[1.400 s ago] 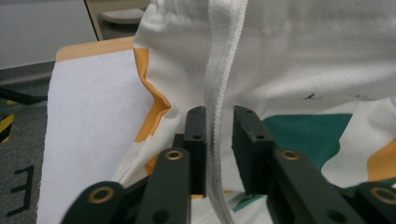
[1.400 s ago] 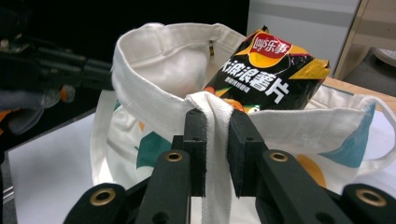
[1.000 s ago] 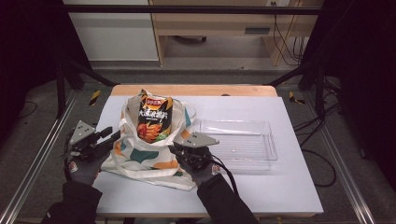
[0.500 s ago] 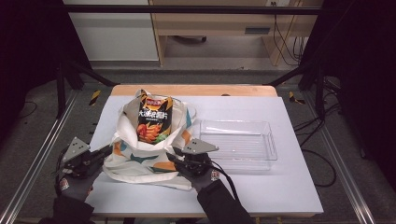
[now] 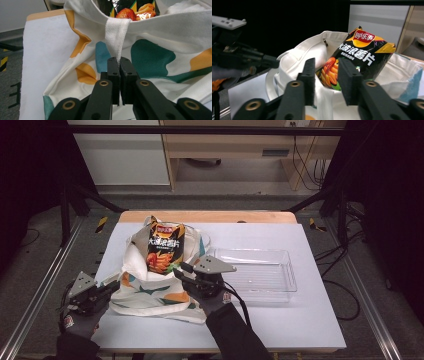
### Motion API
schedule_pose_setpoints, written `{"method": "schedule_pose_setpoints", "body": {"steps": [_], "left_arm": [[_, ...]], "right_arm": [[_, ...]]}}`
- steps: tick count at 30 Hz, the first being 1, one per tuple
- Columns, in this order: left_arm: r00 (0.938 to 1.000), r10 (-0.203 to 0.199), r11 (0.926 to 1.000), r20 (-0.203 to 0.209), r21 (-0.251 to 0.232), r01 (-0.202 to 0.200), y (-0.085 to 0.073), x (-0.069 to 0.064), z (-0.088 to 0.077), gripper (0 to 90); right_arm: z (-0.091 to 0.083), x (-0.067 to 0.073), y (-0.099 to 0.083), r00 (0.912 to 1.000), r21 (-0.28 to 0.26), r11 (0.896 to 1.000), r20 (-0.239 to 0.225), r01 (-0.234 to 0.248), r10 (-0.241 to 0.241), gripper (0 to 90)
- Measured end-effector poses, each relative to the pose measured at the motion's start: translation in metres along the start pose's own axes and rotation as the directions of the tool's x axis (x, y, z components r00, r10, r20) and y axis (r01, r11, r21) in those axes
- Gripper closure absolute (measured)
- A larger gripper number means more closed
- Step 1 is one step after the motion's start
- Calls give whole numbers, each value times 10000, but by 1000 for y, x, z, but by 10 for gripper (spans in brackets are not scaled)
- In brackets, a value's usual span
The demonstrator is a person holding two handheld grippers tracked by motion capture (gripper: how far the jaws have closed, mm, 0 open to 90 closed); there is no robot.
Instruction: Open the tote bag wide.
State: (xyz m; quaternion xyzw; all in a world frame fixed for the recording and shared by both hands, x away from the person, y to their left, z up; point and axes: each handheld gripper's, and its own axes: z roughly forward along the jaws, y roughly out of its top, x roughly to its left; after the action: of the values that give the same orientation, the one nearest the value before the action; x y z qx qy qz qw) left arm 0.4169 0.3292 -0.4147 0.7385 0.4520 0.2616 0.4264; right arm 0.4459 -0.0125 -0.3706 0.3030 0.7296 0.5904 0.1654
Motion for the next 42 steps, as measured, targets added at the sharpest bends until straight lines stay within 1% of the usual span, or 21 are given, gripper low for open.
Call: {"method": "schedule_pose_setpoints", "body": {"steps": [3, 5, 9, 14, 15, 17, 18, 20, 24, 27, 28, 29, 32, 33, 34, 35, 36, 39, 40, 41, 42], "left_arm": [[10000, -17, 10000, 10, 30, 17, 0, 0, 0, 869], [10000, -17, 10000, 21, 52, 17, -1, 0, 1, 869], [10000, -39, 9999, 21, 103, 39, -1, 1, 1, 869], [9999, -83, 10000, 97, 41, 83, -1, 1, 3, 848], [9998, -103, 9997, 188, -197, 107, -1, 2, 2, 804], [9996, -162, 9992, 234, -351, 170, 0, 3, 1, 768], [9993, -223, 9987, 285, -447, 236, 1, 3, -1, 719], [9987, -402, 9965, 315, -722, 424, 3, 5, -5, 663], [9979, -526, 9925, 368, -1083, 563, 10, 5, -12, 646], [9976, -539, 9866, 441, -1520, 600, 24, 3, -22, 658], [9976, -539, 9866, 441, -1520, 600, 24, 3, -22, 669], [9976, -506, 9844, 475, -1660, 578, 34, 0, -24, 700], [9983, -303, 9857, 507, -1642, 382, 43, -3, -21, 781], [9984, -128, 9888, 546, -1477, 208, 49, -7, -13, 812], [9984, -128, 9888, 546, -1477, 208, 49, -7, -13, 825], [9980, -87, 9919, 631, -1260, 166, 54, -11, -3, 840], [9980, -87, 9919, 631, -1260, 166, 54, -11, -3, 846], [9976, 180, 9977, 673, -663, -135, 61, -22, 21, 858], [9976, 180, 9977, 673, -663, -135, 61, -22, 21, 860], [9974, 366, 9992, 627, -199, -355, 62, -27, 34, 861], [9974, 366, 9992, 627, -199, -355, 62, -27, 34, 864]], "right_arm": [[14, -2, 0, 9996, 150, 9995, -53, -269, 269, 781], [27, 0, -6, 9996, 520, 9983, 46, -277, 275, 846], [37, 4, -18, 9999, 1038, 9945, -27, -131, 135, 892], [38, 7, -31, 10000, 1360, 9907, -30, -5, 9, 895], [38, 8, -35, 10000, 1457, 9893, -61, 48, -40, 896], [37, 9, -36, 10000, 1513, 9885, -71, 71, -61, 895], [37, 9, -39, 9999, 1570, 9875, -73, 134, -124, 895], [36, 7, -43, 9999, 1604, 9871, -100, 9, 7, 895], [36, 7, -48, 9999, 1709, 9853, -120, -47, 69, 895], [37, 8, -53, 9999, 1899, 9818, -102, -4, 24, 894], [37, 8, -53, 9999, 1899, 9818, -102, -4, 24, 894], [37, 9, -56, 10000, 1922, 9813, -56, 7, 4, 894], [38, 9, -58, 10000, 1946, 9809, -44, -7, 16, 894], [38, 10, -61, 10000, 2043, 9789, -68, 5, 9, 894], [38, 10, -61, 10000, 2043, 9789, -68, 5, 9, 894], [40, 11, -64, 10000, 2156, 9765, -48, 25, -15, 894], [40, 11, -64, 10000, 2156, 9765, -48, 25, -15, 894], [42, 13, -67, 10000, 2236, 9746, -70, 77, -63, 895], [42, 13, -67, 10000, 2236, 9746, -70, 77, -63, 895], [42, 12, -69, 9999, 2282, 9736, -98, 66, -44, 895], [42, 12, -69, 9999, 2282, 9736, -98, 66, -44, 895]]}}
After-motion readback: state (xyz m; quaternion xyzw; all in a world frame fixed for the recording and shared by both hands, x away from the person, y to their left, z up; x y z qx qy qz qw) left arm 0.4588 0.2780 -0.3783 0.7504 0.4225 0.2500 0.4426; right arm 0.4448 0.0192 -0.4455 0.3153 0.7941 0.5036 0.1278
